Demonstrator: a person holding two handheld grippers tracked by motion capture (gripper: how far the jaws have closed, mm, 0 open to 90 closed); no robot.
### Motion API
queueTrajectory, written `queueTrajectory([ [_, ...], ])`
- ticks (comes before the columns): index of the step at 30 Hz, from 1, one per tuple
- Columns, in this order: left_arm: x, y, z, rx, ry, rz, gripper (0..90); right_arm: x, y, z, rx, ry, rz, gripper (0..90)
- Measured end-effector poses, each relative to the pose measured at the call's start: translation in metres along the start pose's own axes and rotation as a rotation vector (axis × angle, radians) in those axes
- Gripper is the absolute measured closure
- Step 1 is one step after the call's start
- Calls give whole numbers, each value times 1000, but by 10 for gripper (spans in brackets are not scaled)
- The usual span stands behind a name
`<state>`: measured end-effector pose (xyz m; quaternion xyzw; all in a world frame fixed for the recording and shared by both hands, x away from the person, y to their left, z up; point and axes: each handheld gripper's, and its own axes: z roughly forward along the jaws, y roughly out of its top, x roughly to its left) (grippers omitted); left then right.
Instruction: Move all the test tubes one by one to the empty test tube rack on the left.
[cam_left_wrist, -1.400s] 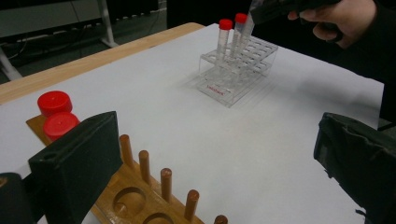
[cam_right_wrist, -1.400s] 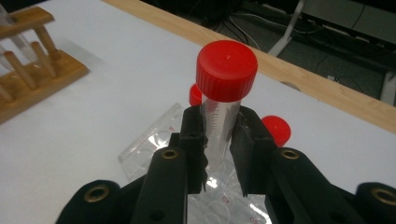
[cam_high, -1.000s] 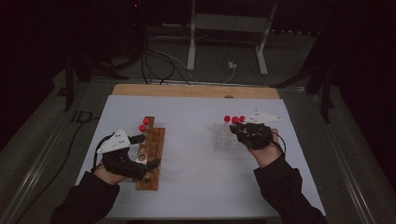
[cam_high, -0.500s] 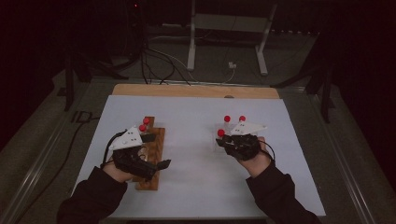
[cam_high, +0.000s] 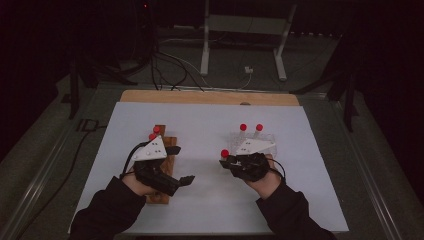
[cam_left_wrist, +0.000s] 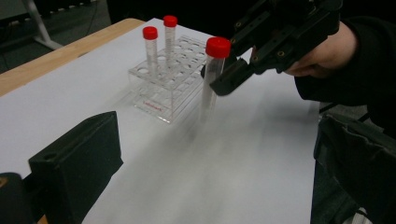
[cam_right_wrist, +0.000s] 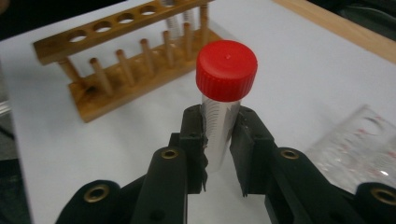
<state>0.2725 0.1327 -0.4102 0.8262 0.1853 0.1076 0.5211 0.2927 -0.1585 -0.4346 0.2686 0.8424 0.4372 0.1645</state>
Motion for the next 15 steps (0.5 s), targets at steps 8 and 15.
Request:
queueTrajectory([
  [8, -7, 1, 13, 16, -39, 25, 52, 16, 0, 6, 11, 60, -26, 751],
  [15, -12, 6, 21, 8, -51, 52, 177, 32, 1, 11, 22, 108, -49, 751],
])
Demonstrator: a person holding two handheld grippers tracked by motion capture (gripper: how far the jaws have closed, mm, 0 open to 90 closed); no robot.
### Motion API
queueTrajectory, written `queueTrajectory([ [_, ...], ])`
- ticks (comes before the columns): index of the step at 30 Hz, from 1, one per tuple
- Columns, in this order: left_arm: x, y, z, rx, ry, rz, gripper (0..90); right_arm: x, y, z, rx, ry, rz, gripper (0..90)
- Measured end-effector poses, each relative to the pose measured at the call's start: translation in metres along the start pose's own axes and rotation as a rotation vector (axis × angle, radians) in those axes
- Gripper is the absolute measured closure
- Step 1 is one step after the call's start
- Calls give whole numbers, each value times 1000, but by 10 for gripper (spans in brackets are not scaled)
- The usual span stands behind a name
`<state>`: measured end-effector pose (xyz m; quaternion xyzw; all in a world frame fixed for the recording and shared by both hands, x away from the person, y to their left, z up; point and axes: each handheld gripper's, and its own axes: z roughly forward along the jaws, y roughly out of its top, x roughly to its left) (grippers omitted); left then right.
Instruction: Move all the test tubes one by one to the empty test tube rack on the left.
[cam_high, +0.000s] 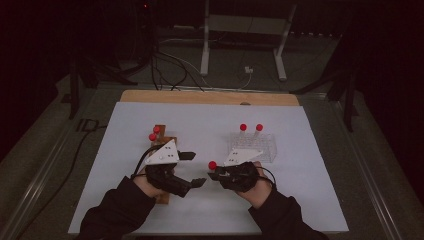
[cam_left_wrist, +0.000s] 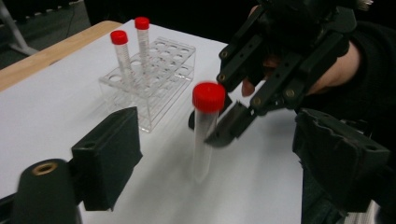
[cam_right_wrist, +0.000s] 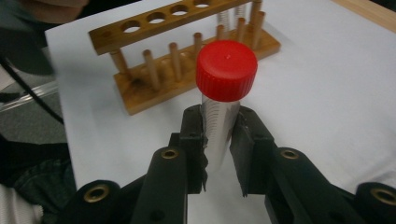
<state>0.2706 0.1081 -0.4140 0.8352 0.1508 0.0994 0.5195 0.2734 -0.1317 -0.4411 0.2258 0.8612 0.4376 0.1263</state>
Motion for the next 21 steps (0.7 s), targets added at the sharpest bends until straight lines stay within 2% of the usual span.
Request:
queueTrajectory([
  [7, -5, 4, 8, 8, -7, 22, 377, 8, 2, 2, 3, 26, -17, 752],
  [15, -6, 5, 15, 17, 1, 48, 543, 11, 3, 3, 3, 35, -24, 752],
  [21, -6, 4, 21, 24, 15, 53, 666, 11, 3, 2, 0, 40, -23, 752],
])
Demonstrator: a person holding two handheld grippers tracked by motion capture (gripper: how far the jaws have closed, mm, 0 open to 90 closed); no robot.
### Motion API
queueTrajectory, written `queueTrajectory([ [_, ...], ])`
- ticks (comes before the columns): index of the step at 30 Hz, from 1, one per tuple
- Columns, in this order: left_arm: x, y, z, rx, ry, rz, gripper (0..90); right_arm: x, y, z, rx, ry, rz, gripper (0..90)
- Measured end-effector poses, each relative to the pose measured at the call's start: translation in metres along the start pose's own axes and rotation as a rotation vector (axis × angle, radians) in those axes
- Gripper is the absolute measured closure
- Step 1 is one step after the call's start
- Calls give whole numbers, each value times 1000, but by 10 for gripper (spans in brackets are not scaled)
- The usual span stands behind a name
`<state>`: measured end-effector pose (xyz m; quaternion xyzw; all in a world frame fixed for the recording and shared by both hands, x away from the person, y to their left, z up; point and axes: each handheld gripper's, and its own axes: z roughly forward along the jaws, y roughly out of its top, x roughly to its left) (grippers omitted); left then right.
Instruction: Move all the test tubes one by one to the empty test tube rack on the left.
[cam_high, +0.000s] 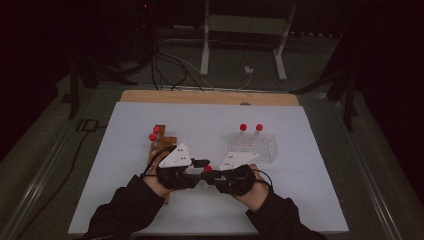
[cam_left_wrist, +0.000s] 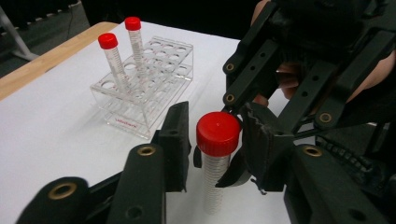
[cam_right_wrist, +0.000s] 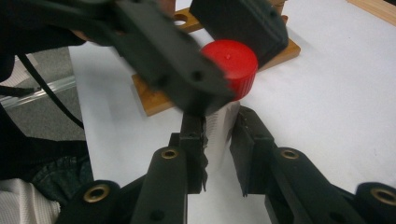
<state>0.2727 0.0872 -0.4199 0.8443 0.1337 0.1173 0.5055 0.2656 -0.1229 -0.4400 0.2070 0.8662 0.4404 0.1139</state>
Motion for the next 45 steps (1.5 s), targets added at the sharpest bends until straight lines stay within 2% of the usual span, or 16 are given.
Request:
queueTrajectory([
  [2, 0, 0, 0, -3, -4, 0, 704, 0, 0, -1, -2, -2, 1, 751],
  [4, 0, 1, 0, -3, 1, 11, 712, -1, 0, -1, -3, -1, 4, 751],
  [10, 4, 3, -2, -15, -18, -1, 719, -1, 1, -4, -19, -8, 3, 744],
  [15, 5, 8, -8, -26, -6, 6, 720, -3, 1, -8, -32, -13, 0, 681],
  [22, 12, 12, -22, -45, 28, 2, 720, -10, -7, -17, -74, -30, 27, 525],
  [27, 18, 15, -35, -57, 62, -2, 720, -15, -13, -26, -107, -67, 51, 398],
  [31, 23, 14, -44, -59, 89, -10, 720, -19, -19, -31, -120, -124, 60, 218],
  [33, 25, 13, -50, -61, 105, -13, 720, -22, -22, -33, -124, -135, 83, 143],
  [36, 29, 11, -58, -66, 125, -24, 720, -26, -26, -37, -135, -150, 114, 81],
  [37, 30, 11, -60, -67, 134, -28, 720, -27, -27, -38, -140, -138, 115, 47],
  [38, 31, 10, -62, -67, 137, -31, 720, -28, -28, -39, -149, -128, 119, 26],
  [42, 35, 6, -71, -67, 170, -40, 720, -28, -32, -41, -160, -149, 105, 11],
  [45, 38, 3, -78, -70, 191, -51, 720, -30, -34, -43, -175, -130, 117, 0],
])
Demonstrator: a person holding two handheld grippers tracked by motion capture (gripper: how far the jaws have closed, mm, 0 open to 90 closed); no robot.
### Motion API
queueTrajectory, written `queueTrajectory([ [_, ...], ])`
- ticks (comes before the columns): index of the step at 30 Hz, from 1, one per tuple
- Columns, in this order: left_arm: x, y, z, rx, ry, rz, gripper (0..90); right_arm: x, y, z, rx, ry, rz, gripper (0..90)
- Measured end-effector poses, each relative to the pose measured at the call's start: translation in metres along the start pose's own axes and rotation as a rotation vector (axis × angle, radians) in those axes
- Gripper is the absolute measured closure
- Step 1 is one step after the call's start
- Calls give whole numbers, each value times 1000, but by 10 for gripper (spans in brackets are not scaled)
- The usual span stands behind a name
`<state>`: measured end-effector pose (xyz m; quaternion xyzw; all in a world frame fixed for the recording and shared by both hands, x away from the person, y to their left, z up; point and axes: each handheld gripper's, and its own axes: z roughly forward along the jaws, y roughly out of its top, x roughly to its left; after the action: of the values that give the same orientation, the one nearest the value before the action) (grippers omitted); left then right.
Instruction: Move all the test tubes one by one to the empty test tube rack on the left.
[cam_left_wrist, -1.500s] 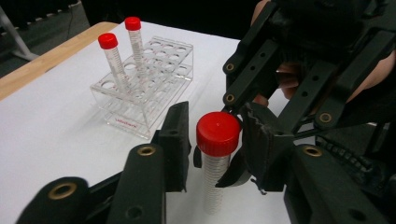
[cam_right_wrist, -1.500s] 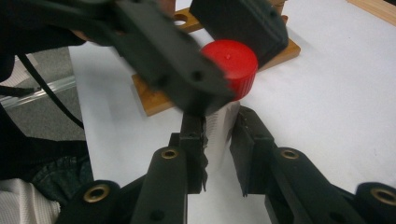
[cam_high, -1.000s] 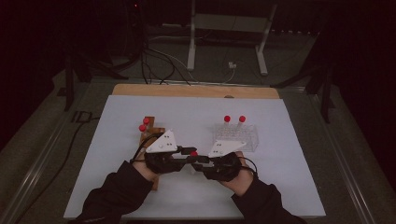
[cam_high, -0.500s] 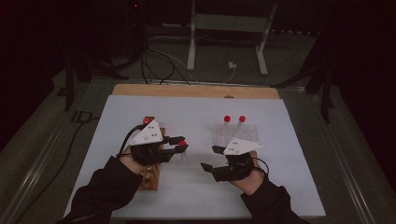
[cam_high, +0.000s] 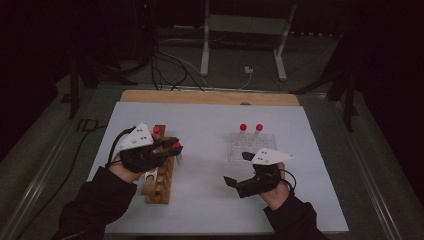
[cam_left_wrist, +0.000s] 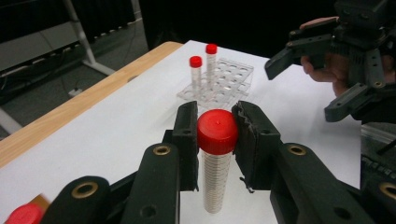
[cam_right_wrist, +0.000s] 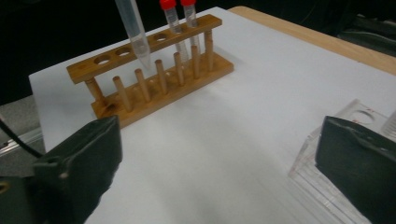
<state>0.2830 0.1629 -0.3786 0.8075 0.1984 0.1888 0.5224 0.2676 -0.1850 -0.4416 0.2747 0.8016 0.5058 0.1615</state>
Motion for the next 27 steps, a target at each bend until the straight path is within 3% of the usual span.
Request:
queueTrajectory([
  [16, 25, -7, -34, -16, 139, -19, 720, -2, 0, -4, -31, 6, -3, 0],
  [18, 31, -9, -37, -28, 156, -35, 720, -2, 1, -4, -31, 11, -2, 0],
  [27, 47, -27, -34, -25, 227, -77, 720, -3, 0, -5, -36, 11, -2, 0],
])
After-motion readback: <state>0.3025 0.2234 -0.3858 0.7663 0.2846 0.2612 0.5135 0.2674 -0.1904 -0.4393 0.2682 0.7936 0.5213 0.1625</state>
